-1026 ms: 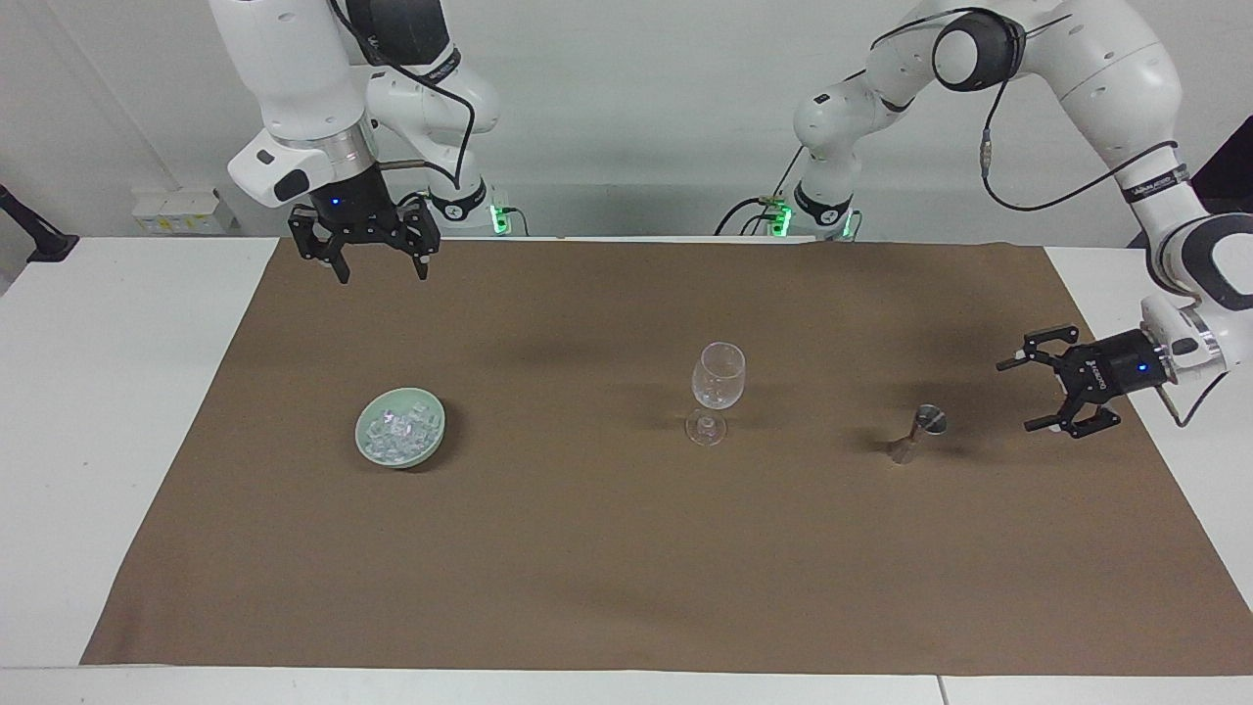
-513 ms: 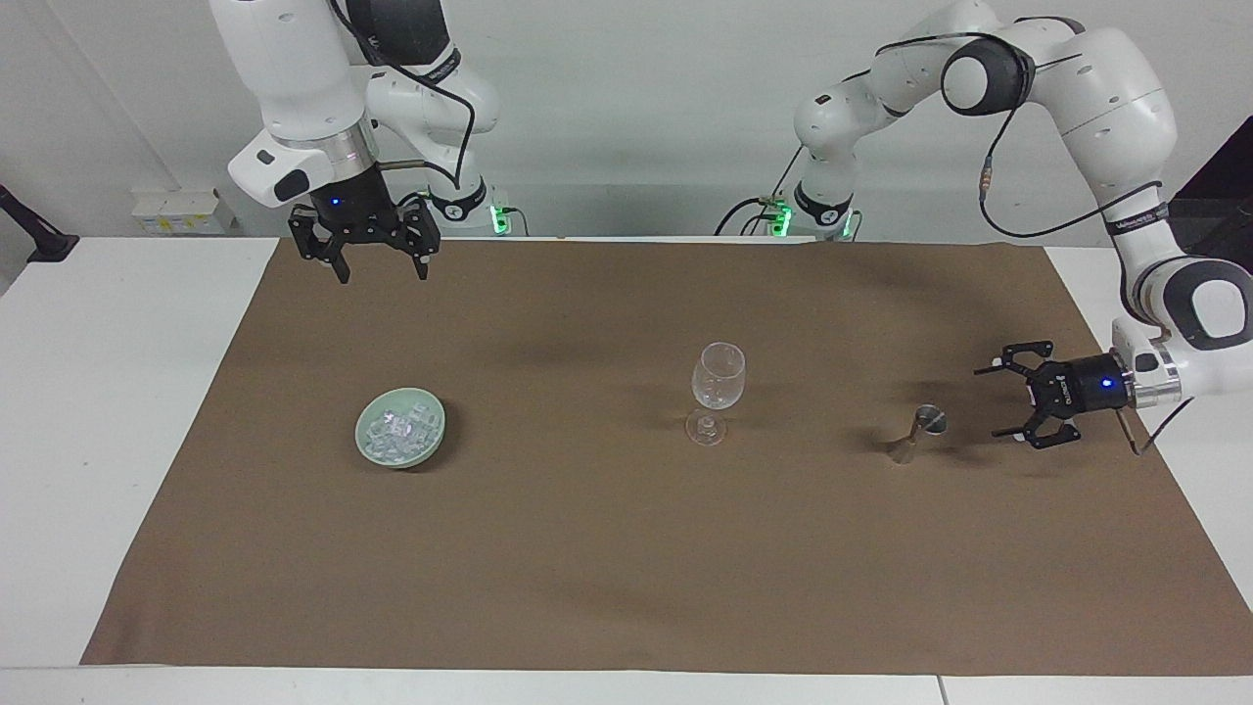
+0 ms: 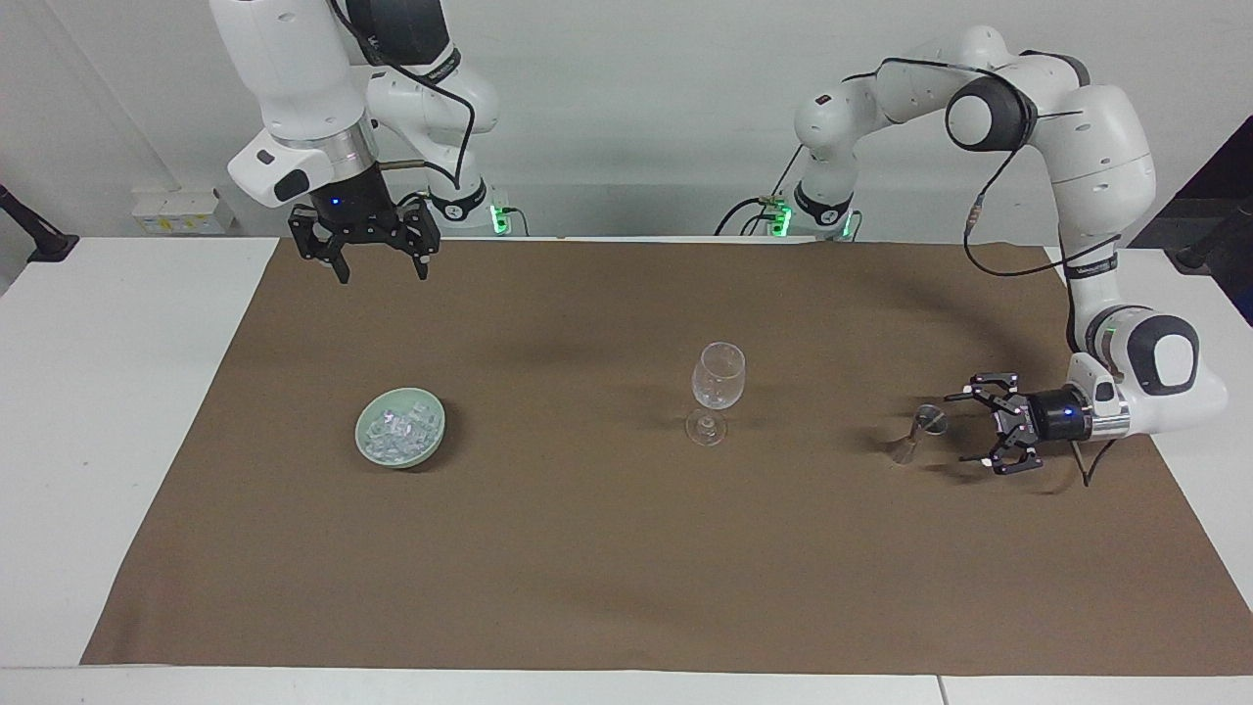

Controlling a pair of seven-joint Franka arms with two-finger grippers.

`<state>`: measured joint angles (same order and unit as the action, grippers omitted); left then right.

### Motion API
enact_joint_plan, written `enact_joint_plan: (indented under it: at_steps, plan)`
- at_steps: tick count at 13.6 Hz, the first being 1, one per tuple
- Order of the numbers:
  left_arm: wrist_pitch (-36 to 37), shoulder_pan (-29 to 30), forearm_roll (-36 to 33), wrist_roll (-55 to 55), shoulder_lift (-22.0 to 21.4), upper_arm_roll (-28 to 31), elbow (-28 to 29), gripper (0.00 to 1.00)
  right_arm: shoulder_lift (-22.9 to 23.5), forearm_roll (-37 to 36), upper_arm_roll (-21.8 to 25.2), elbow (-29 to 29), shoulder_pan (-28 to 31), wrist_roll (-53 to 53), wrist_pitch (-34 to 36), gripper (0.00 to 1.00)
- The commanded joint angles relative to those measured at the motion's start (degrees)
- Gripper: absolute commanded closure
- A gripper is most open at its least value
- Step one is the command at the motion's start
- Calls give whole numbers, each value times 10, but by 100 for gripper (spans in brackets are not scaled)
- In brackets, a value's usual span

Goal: Pour wine and add ice with both arms
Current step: 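Reach the left gripper to the small metal jigger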

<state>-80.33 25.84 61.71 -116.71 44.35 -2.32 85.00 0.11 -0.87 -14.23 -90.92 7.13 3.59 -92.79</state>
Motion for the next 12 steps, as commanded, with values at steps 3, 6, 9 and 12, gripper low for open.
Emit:
enact_joint_plan:
  at_steps: [3, 6, 9, 12]
  plan:
    - [12, 9, 32, -50, 7, -7, 5, 9, -4, 12, -4, -4, 12, -16, -8, 0]
    - [12, 9, 42, -89, 17, -16, 6, 10, -4, 12, -4, -4, 11, -16, -8, 0]
    - [14, 3, 41, -137, 24, -16, 6, 11, -4, 12, -4, -4, 12, -16, -8, 0]
    - [15, 1, 42, -139, 26, -19, 7, 16, -4, 12, -4, -3, 12, -16, -8, 0]
